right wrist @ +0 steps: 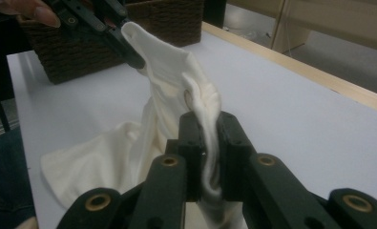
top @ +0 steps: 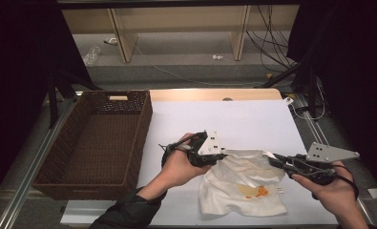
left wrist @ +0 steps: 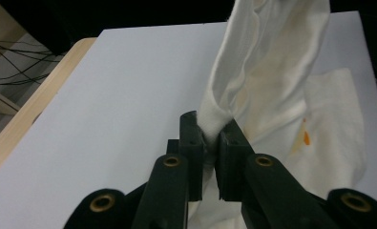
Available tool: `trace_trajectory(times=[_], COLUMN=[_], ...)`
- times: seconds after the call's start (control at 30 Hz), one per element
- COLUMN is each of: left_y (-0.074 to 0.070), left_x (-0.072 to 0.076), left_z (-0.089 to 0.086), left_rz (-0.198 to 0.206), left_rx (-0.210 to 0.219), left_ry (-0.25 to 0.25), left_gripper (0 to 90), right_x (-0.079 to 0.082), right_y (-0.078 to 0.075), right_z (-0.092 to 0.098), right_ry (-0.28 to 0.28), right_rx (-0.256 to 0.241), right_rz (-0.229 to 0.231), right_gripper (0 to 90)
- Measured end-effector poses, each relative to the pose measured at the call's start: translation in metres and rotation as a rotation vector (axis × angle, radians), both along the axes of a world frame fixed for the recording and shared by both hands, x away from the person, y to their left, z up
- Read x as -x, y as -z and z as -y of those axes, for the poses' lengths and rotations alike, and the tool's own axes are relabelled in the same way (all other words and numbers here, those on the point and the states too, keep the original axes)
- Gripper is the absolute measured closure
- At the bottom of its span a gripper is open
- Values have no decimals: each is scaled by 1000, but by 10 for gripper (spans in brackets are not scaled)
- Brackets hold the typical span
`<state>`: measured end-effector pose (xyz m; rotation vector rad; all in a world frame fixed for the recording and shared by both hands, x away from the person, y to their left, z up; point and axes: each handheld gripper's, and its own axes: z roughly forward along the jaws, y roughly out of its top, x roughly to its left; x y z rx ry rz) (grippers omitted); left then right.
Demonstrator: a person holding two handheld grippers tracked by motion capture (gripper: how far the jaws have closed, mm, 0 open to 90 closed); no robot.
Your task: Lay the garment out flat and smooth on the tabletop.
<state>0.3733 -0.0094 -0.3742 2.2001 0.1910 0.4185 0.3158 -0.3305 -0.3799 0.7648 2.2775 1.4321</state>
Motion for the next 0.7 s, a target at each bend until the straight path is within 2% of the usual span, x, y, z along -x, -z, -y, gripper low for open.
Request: trace_trajectory(times=[0.1, 0.17, 0.23, 0.27, 0.3, 0.33, 0.37, 0.4, 0.43, 0.47, 0.53, 0.7], left_y=[-5, -9, -12, -14, -14, -14, -12, -10, -6, -1, 10, 41], left_x=[-25, -53, -83, -98, -112, -122, -127, -128, -126, -123, -116, -99], left_z=[8, 16, 27, 32, 36, 38, 40, 41, 41, 41, 39, 29], left_rz=[9, 11, 56, 95, 139, 156, 133, 109, 100, 90, 32, -99], left_rx=[-27, -21, -1, 12, 29, 43, 65, 85, 74, 59, 55, -20], left_ry=[-54, -132, -244, -318, -401, -470, -506, -525, -531, -521, -490, -452], left_gripper=[826, 826, 793, 737, 635, 493, 446, 432, 407, 403, 391, 374], right_x=[-16, -40, -71, -88, -105, -122, -138, -150, -157, -159, -157, -134], right_y=[-4, -9, -15, -18, -19, -18, -15, -11, -6, -1, 12, 46], right_z=[0, 0, -2, -4, -6, -7, -6, -5, -2, -1, 1, 8], right_ry=[32, 82, 166, 226, 294, 357, 425, 494, 547, 576, 568, 541], right_rx=[7, 2, 1, 0, 2, 6, 20, 43, 57, 71, 78, 108], right_rz=[-2, 8, 41, 57, 80, 91, 89, 81, 60, 39, 5, -112], right_gripper=[823, 821, 810, 784, 736, 663, 581, 558, 557, 554, 556, 556])
